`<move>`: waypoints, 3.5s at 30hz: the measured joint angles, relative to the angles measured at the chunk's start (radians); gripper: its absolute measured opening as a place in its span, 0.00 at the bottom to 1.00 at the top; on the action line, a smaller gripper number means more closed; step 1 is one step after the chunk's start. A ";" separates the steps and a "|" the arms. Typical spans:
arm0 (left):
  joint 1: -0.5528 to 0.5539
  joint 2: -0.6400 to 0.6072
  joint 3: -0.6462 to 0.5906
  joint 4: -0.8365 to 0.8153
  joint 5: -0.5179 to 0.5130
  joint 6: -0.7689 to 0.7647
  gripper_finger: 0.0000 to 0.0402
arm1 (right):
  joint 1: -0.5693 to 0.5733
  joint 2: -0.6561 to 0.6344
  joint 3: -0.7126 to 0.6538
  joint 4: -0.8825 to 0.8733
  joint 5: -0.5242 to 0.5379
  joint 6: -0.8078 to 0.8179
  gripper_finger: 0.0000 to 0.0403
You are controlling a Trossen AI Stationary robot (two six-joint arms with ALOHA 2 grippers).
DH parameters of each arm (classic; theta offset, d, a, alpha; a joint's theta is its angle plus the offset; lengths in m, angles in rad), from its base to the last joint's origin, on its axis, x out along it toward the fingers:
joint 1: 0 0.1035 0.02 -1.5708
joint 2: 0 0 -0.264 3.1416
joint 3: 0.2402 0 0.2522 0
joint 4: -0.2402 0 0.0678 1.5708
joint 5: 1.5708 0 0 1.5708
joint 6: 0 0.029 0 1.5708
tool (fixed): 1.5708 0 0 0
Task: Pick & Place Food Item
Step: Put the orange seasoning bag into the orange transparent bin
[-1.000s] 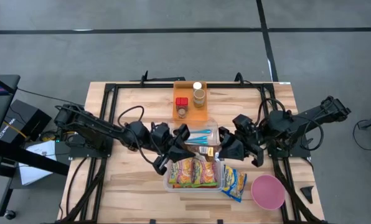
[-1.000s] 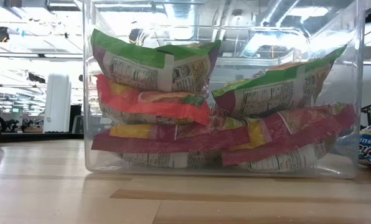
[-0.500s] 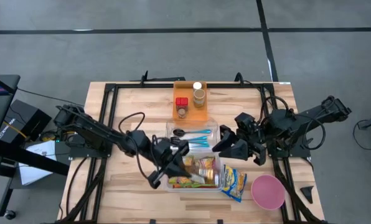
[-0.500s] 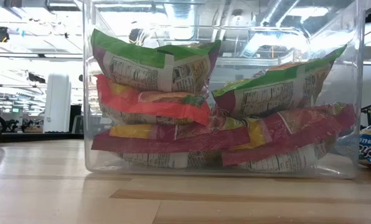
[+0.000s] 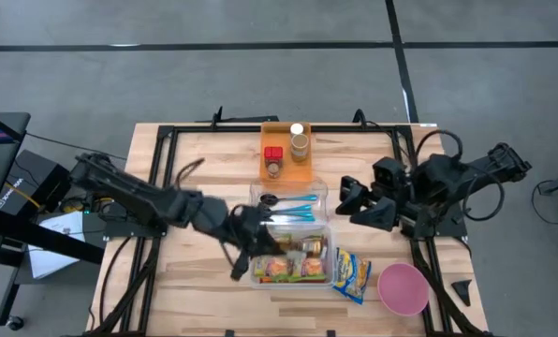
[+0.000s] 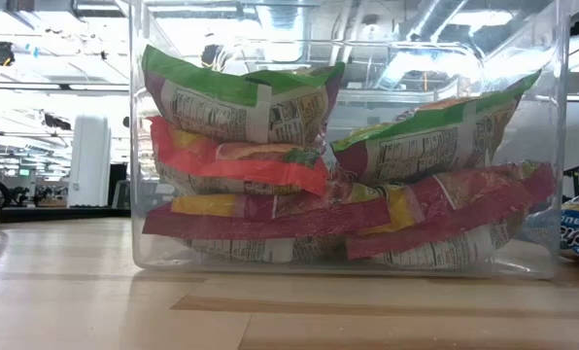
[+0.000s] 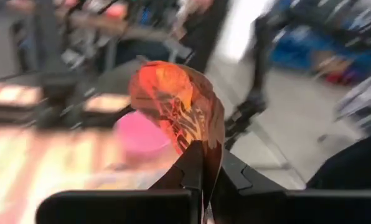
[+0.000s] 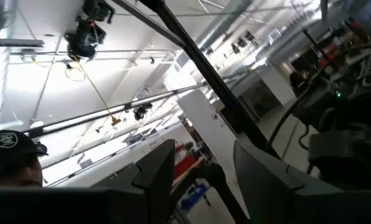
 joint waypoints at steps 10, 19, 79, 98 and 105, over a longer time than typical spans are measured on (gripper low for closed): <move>0.259 0.096 0.353 -0.597 0.058 0.017 0.01 | 0.000 -0.008 0.000 0.013 0.000 -0.039 0.39; 0.448 0.281 0.553 -0.633 0.180 0.119 0.00 | 0.003 -0.008 0.000 0.015 0.000 -0.062 0.39; 0.696 0.655 0.686 -1.281 0.108 0.304 0.00 | 0.009 -0.007 0.000 -0.022 -0.030 -0.089 0.38; 0.710 0.655 0.686 -1.318 0.103 0.362 0.00 | 0.009 -0.007 0.000 -0.030 -0.029 -0.091 0.38; 0.710 0.653 0.610 -1.312 0.107 0.353 0.00 | 0.009 -0.007 0.000 -0.030 -0.030 -0.091 0.38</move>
